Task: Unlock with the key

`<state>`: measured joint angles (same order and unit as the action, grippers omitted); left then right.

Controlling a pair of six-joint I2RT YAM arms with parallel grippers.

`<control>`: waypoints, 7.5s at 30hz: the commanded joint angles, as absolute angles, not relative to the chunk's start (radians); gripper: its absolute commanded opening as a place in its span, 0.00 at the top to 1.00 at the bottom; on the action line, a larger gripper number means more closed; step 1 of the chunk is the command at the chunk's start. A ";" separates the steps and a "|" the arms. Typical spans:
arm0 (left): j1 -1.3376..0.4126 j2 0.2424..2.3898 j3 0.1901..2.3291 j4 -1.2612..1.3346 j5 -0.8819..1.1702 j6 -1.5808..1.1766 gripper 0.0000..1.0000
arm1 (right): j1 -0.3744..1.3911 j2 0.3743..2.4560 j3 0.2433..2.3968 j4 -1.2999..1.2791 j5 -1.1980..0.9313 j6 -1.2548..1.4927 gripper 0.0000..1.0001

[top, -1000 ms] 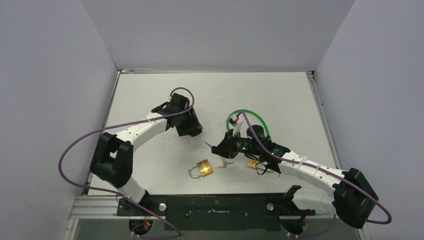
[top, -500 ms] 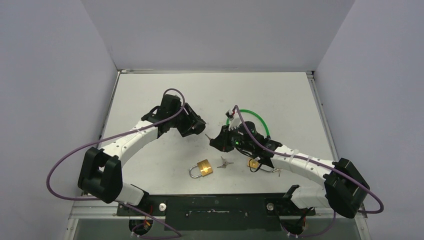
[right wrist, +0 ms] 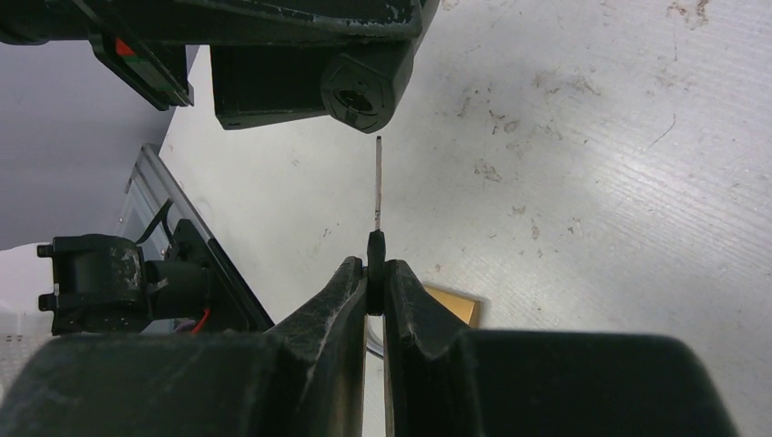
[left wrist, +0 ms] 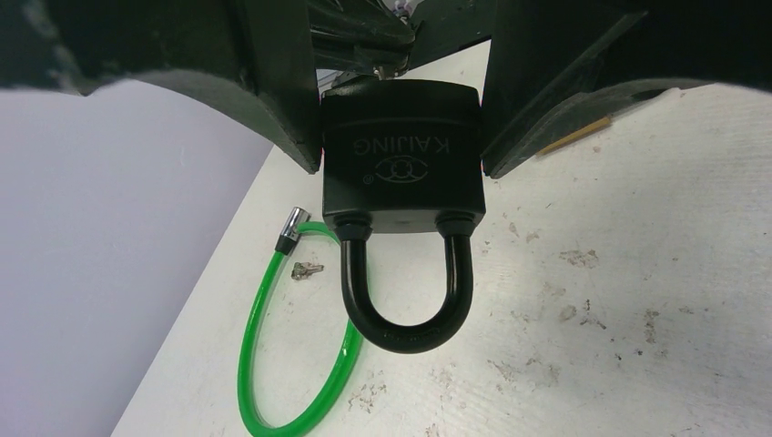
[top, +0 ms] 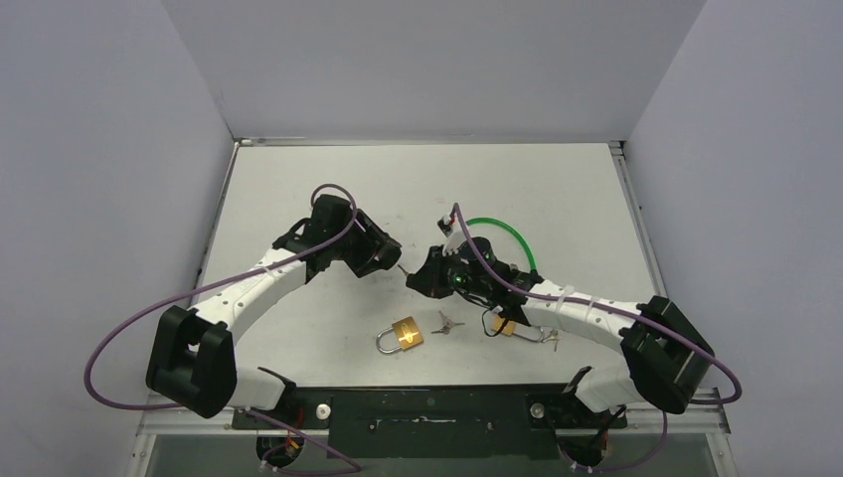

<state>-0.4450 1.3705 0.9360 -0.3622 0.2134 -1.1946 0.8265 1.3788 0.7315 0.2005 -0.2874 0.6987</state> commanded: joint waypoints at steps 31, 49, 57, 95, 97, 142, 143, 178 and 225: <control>-0.411 1.320 0.877 -0.186 0.285 -1.255 1.00 | 0.834 1.682 1.079 0.069 -0.224 0.919 1.00; -0.413 1.282 0.800 -0.092 0.353 -1.396 1.00 | 0.842 1.803 1.231 0.063 -0.110 0.870 1.00; -0.411 1.260 0.765 0.017 0.368 -1.388 1.00 | 0.810 1.779 1.194 0.138 -0.205 0.956 1.00; -0.464 1.203 1.151 -0.237 0.296 -0.134 1.00 | 0.563 1.125 0.917 0.062 -0.423 0.790 0.21; -0.477 1.182 1.136 -0.230 0.313 -0.080 1.00 | 0.564 1.157 0.990 0.008 -0.443 0.771 0.21; -0.528 0.889 0.773 0.147 0.512 -0.028 1.00 | 0.598 1.236 1.035 0.095 -0.275 0.731 0.35; -0.529 0.883 0.781 0.171 0.510 -0.092 1.00 | 0.594 1.198 0.992 0.135 -0.270 0.734 0.36; -0.543 0.924 0.858 0.506 0.622 -0.695 1.00 | 0.624 1.146 0.813 0.790 -0.487 0.963 0.69; -0.504 1.310 0.650 0.219 -0.316 -0.483 1.00 | 0.589 1.262 0.749 0.064 -0.320 0.828 0.34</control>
<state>-0.5327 1.2659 0.5972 0.0837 -0.2256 -0.4591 0.5961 1.2999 0.7624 0.1177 -0.3435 0.8631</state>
